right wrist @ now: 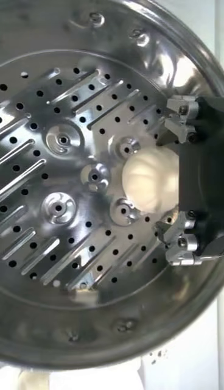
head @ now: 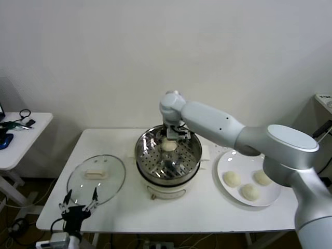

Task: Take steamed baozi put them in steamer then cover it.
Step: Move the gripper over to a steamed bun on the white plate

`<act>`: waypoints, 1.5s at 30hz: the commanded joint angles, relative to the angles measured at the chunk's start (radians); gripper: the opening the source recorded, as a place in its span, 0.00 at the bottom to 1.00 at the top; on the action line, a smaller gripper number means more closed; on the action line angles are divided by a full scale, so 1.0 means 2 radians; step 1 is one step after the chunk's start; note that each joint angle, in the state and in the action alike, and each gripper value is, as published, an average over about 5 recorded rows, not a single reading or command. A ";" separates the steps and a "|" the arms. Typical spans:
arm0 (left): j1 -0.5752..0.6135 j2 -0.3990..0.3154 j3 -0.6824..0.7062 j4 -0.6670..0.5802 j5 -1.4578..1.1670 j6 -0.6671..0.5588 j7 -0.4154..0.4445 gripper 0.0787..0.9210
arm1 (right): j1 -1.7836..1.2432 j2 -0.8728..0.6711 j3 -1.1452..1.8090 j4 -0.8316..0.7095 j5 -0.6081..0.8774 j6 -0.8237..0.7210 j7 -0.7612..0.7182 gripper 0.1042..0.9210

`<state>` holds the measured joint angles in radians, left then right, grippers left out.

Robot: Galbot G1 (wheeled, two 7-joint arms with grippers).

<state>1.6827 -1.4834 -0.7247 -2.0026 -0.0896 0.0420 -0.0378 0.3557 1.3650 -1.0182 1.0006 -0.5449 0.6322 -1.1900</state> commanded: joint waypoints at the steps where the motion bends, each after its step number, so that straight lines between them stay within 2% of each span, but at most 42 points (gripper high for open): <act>1: 0.001 0.001 0.000 -0.001 0.001 0.002 -0.002 0.88 | 0.055 -0.036 -0.015 0.021 0.133 -0.043 -0.032 0.88; 3: 0.002 0.002 0.001 -0.001 0.002 0.002 -0.002 0.88 | 0.079 -0.054 -0.034 0.024 0.171 -0.058 -0.011 0.88; 6: 0.003 0.003 0.002 -0.002 0.003 0.004 -0.002 0.88 | 0.124 -0.093 -0.098 0.038 0.257 -0.092 0.062 0.88; 9: 0.004 0.004 0.002 -0.003 0.006 0.007 -0.002 0.88 | 0.166 -0.140 -0.155 0.063 0.333 -0.151 0.103 0.88; 17: 0.008 0.007 0.004 -0.009 0.013 0.009 -0.001 0.88 | 0.210 -0.257 -0.231 0.137 0.490 -0.367 0.134 0.88; 23: 0.013 0.007 0.008 -0.013 0.022 0.010 0.001 0.88 | 0.194 -0.323 -0.233 0.148 0.583 -0.432 0.082 0.88; 25: 0.013 0.007 0.008 -0.014 0.022 0.009 0.002 0.88 | 0.183 -0.338 -0.233 0.149 0.585 -0.435 0.075 0.88; 34: 0.016 0.009 0.002 -0.025 0.020 0.009 0.002 0.88 | 0.103 -0.376 -0.234 0.145 0.479 -0.408 0.060 0.88; 45: 0.016 0.003 0.005 -0.029 0.022 0.015 -0.001 0.88 | -0.032 -0.361 -0.158 0.108 0.399 -0.409 0.072 0.88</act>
<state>1.7162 -1.4725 -0.7158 -2.0586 -0.0489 0.0661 -0.0378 0.4773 0.6738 -1.4095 1.2532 0.3387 -0.1541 -1.0462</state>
